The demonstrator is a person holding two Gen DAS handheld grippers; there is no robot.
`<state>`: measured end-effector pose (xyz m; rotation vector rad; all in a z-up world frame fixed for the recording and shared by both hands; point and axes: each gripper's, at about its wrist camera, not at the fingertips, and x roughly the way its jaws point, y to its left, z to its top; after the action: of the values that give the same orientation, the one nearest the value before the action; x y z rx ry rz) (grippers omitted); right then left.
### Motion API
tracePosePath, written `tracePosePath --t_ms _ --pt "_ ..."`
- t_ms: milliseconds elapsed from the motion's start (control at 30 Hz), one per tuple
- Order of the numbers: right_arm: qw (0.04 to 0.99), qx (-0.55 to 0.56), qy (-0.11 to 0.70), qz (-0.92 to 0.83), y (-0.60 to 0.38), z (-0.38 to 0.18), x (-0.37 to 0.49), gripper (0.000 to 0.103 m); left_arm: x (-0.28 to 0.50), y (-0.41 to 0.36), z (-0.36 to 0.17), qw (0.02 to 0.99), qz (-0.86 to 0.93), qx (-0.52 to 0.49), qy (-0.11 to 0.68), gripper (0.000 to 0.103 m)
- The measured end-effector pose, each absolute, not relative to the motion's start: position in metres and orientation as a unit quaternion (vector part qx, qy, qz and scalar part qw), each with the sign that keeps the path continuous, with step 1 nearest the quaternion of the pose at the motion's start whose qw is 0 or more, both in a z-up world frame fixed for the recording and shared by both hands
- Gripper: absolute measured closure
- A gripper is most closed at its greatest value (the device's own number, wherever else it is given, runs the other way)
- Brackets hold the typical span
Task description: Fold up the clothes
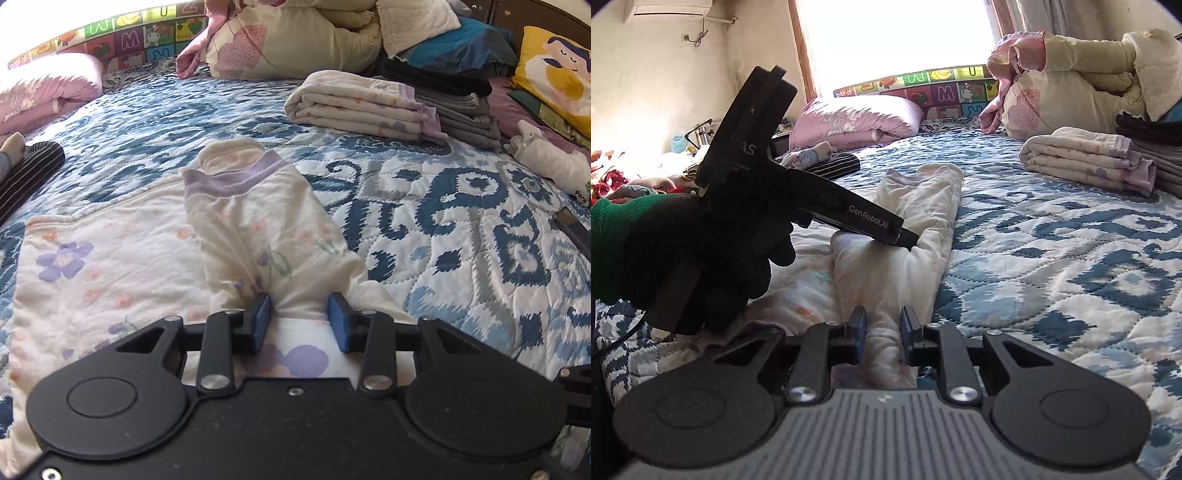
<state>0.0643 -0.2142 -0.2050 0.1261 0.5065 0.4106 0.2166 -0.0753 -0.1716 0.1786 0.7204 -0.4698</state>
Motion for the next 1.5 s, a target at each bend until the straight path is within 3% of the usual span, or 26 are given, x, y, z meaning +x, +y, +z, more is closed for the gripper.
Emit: tracePosePath --t_ms 133,233,333,400,467,533,900,1100,1300,1500 --pt "0.951 0.057 0.231 0.199 -0.214 -0.200 0.055 0.080 0.210 -0.065 -0.152 0.909 -0.218 0.043 0.353 0.065" --pt "0.956 0.047 0.214 0.197 -0.216 -0.186 0.040 0.075 0.184 -0.042 -0.132 0.922 -0.196 -0.009 0.333 0.053" --pt "0.955 0.058 0.210 0.203 -0.222 -0.174 0.027 0.074 0.159 -0.014 -0.123 0.927 -0.156 -0.051 0.337 0.053" --pt "0.955 0.057 0.206 0.205 -0.225 -0.167 0.020 0.070 0.143 0.009 -0.119 0.925 -0.139 -0.088 0.341 0.053" --pt "0.952 0.069 0.210 0.209 -0.227 -0.164 0.016 0.055 0.125 0.033 -0.115 0.925 -0.115 -0.122 0.342 0.050" --pt "0.946 0.097 0.223 0.214 -0.231 -0.164 0.014 0.052 0.109 0.056 -0.113 0.922 -0.093 -0.154 0.342 0.048" --pt "0.916 0.250 0.259 0.177 -0.272 -0.177 0.019 0.052 0.037 0.182 -0.144 0.880 0.039 -0.329 0.340 0.045" --pt "0.917 0.253 0.261 0.164 -0.274 -0.182 0.022 0.051 0.022 0.216 -0.172 0.845 0.053 -0.431 0.312 0.045" --pt "0.918 0.238 0.264 0.176 -0.266 -0.181 0.021 0.051 0.033 0.184 -0.186 0.817 -0.017 -0.486 0.310 0.045" --pt "0.918 0.235 0.269 0.173 -0.265 -0.183 0.022 0.051 0.047 0.154 -0.188 0.841 0.008 -0.462 0.282 0.059"
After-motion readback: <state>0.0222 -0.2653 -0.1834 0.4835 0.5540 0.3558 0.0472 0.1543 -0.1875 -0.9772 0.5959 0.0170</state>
